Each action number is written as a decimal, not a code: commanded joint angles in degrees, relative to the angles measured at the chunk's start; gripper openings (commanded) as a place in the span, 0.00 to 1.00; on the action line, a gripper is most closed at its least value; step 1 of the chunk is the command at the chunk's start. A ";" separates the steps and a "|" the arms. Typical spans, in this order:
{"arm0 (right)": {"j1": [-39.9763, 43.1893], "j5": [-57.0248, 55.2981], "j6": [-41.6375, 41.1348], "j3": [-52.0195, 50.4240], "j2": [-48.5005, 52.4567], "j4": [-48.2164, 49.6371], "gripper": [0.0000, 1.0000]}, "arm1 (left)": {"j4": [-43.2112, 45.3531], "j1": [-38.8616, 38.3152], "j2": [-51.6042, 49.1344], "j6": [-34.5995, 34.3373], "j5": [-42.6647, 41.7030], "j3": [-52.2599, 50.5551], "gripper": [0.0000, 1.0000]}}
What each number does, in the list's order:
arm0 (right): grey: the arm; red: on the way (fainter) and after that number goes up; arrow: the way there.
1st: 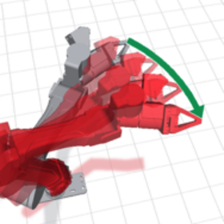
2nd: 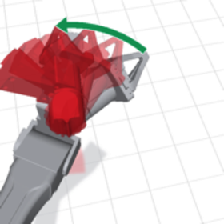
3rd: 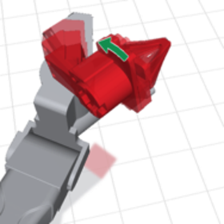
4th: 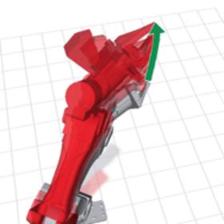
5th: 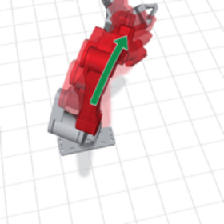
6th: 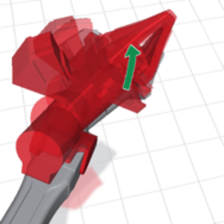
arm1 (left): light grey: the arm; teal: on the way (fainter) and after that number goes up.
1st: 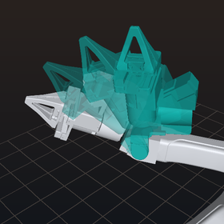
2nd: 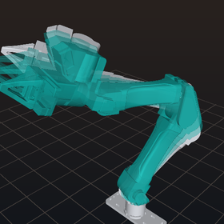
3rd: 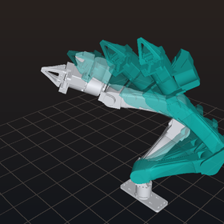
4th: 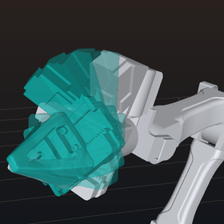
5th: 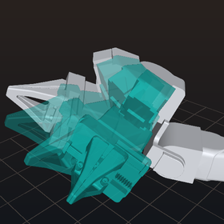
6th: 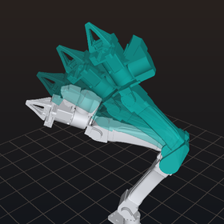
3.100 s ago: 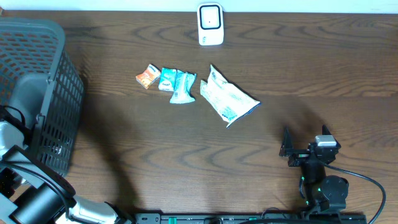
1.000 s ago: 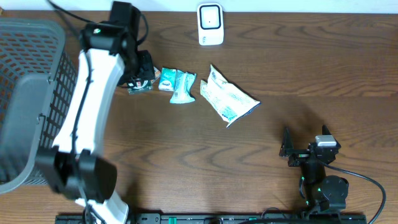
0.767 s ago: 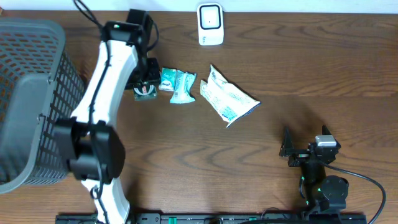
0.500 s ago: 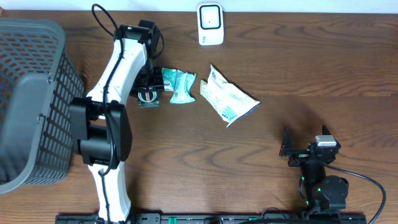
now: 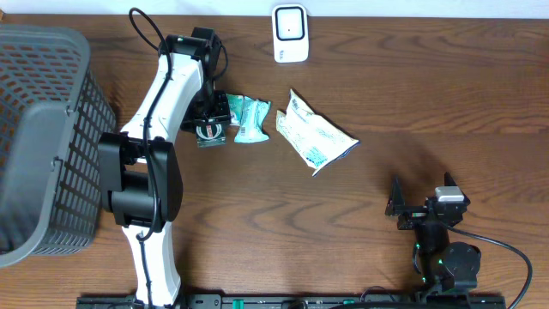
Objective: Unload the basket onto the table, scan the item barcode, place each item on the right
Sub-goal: 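Carry the tin out and drop it below the tissue packs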
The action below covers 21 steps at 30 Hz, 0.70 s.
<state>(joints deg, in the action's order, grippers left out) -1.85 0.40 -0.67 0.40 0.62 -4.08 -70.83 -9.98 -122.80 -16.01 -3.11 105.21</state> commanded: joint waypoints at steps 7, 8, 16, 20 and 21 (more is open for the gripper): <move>0.13 -0.09 -0.59 -0.09 -0.24 -0.26 0.99 | 1.29 -0.09 -0.02 0.76 -0.50 -0.09 0.62; 0.13 -0.07 -0.57 -0.09 -0.24 -0.26 0.99 | 1.29 -0.09 -0.02 0.76 -0.50 -0.09 0.63; 0.13 -0.07 -0.59 -0.09 -0.24 -0.26 0.99 | 1.25 -0.09 -0.02 0.76 -0.50 -0.09 0.63; 0.13 -0.07 -0.59 -0.09 -0.24 -0.26 0.99 | 1.25 -0.09 -0.02 0.76 -0.50 -0.09 0.63; 0.13 -0.07 -0.59 -0.09 -0.24 -0.26 0.99 | 1.25 -0.09 -0.02 0.76 -0.50 -0.09 0.98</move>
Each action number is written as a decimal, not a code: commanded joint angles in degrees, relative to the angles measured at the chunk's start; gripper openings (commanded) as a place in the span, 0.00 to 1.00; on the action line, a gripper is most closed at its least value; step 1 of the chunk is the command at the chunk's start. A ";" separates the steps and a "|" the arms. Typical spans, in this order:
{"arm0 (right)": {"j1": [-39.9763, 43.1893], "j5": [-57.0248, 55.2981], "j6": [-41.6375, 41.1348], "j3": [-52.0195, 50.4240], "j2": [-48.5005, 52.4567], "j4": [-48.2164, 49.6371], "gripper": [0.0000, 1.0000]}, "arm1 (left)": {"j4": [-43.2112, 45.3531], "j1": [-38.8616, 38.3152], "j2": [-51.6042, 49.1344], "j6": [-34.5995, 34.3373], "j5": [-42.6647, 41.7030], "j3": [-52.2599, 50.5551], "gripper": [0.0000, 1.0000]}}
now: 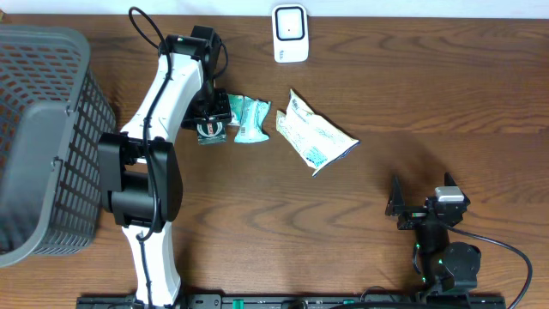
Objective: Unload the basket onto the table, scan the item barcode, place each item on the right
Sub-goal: 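Carry the tin out and drop it below the tissue packs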
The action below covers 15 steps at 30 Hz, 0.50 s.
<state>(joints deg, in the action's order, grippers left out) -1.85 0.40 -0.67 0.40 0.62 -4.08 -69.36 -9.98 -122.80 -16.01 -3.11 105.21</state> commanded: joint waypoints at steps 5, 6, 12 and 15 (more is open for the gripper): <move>0.13 -0.09 -0.59 -0.09 -0.24 -0.26 0.99 | -0.22 -0.09 -0.02 0.76 -0.50 -0.09 0.98; 0.13 -0.09 -0.59 -0.09 -0.24 -0.26 0.99 | -0.22 -0.09 -0.02 0.79 -0.50 -0.09 0.98; 0.13 -0.09 -0.59 -0.09 -0.24 -0.26 0.99 | -0.33 -0.09 0.00 0.79 -0.50 -0.09 0.98; 0.13 -0.09 -0.59 -0.09 -0.24 -0.26 0.99 | -1.33 0.04 0.57 0.79 -0.50 0.55 0.97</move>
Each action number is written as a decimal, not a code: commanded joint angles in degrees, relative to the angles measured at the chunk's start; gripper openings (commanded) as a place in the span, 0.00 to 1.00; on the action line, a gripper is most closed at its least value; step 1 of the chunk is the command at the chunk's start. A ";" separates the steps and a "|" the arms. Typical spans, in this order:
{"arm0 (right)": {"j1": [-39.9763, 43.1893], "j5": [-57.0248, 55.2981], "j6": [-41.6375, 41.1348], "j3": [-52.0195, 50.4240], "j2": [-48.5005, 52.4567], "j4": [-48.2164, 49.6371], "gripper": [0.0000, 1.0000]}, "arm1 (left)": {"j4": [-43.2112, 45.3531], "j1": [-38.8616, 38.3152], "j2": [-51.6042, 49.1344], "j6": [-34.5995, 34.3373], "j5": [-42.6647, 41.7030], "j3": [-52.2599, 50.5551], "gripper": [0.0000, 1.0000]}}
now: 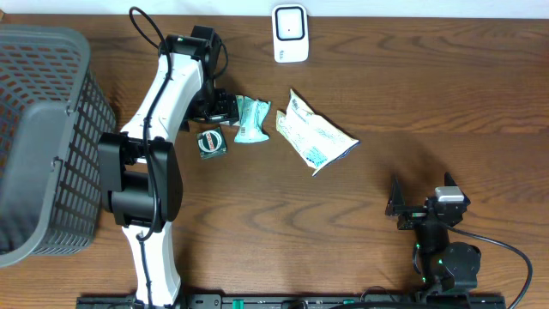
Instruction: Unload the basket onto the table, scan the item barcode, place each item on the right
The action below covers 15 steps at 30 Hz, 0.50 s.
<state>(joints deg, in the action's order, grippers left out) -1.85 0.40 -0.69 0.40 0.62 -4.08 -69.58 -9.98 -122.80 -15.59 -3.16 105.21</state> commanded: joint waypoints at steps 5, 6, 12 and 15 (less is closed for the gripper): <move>0.13 -0.09 -0.57 -0.09 -0.24 -0.26 0.99 | -3.65 0.04 3.76 0.39 -0.44 3.10 0.97; 0.13 -0.07 -0.57 -0.09 -0.24 -0.26 0.99 | -3.98 0.04 4.61 0.39 -0.42 3.67 0.98; 0.13 -0.07 -0.57 -0.09 -0.24 -0.26 0.99 | -4.55 0.04 13.25 0.61 0.04 4.90 0.98; 0.13 -0.09 -0.57 -0.09 -0.24 -0.26 0.99 | -4.61 0.04 17.20 0.61 4.57 4.90 0.98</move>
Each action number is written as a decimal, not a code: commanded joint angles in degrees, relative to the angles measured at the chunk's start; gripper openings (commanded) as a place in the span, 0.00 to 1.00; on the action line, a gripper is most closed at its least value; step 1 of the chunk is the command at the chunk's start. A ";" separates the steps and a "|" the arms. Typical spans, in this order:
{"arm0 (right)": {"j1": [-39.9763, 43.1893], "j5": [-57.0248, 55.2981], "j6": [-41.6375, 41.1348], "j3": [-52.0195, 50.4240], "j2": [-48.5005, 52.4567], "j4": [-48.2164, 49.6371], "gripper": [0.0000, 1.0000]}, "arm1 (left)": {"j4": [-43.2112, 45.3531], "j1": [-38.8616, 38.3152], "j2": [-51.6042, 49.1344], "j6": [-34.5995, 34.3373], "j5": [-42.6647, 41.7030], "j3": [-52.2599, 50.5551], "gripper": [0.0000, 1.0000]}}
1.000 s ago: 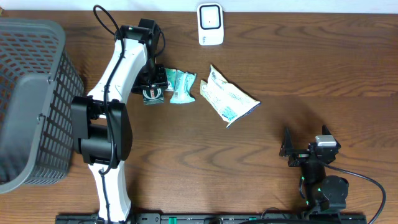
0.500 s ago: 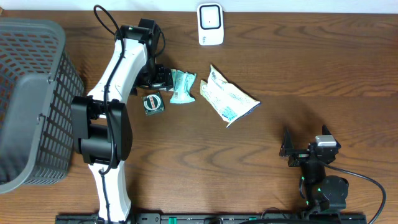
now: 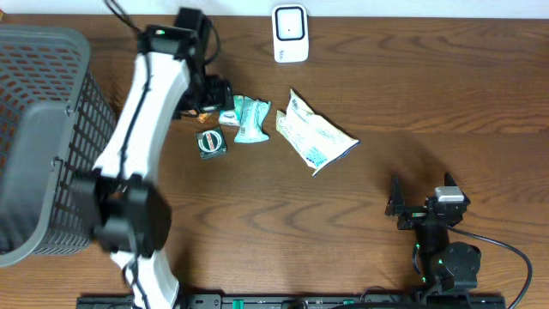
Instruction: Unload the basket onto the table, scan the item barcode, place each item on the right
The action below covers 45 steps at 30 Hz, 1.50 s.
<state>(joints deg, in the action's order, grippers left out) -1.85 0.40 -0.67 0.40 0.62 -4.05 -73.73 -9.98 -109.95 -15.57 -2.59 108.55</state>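
Note:
A small round green tin (image 3: 209, 143) lies by itself on the wooden table (image 3: 257, 215). Just above and right of it is a teal packet (image 3: 250, 118), and further right a white and green bag (image 3: 314, 137). The white scanner (image 3: 291, 33) stands at the table's back edge. My left gripper (image 3: 213, 96) hangs above the left end of the teal packet. The wrist hides its fingers, and nothing shows in its hold. My right gripper (image 3: 400, 206) rests open near the front right, far from every item.
A large grey mesh basket (image 3: 43, 129) fills the left side of the table. The left arm reaches from the front edge up along the basket's right side.
The left arm has lifted and swung a little left and back, so its gripper now sits higher over the teal packet's end. The tin, packet, bag and right arm have not moved.
At the two oldest moments my left gripper sat low over the round tin, with the tin between its fingers. Half a second ago the tin lay free, slightly nearer the front, and the gripper had drawn back. Now the gripper is higher still.

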 commanded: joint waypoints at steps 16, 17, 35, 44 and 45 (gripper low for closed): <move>0.13 -0.07 -0.59 -0.09 -0.24 -0.28 0.99 | -5.92 0.02 8.48 0.52 14.67 1.16 0.98; 0.13 -0.09 -0.59 -0.09 -0.24 -0.28 0.99 | -5.92 0.02 8.48 0.52 14.67 1.16 0.98; 0.13 -0.09 -0.59 -0.09 -0.24 -0.28 0.99 | -5.92 0.02 8.48 0.52 14.67 1.16 0.97; 0.13 16.26 -9.46 -0.09 -0.24 1.40 0.99 | -5.90 0.02 8.48 0.52 14.67 1.16 0.97; 0.11 20.35 -11.37 -0.09 -0.24 1.46 0.99 | -5.92 0.02 8.48 0.55 14.67 1.16 0.98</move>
<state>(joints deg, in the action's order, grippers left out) -1.85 6.81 -4.56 0.40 0.62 -2.61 -79.35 -9.98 -101.06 -15.57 10.90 109.75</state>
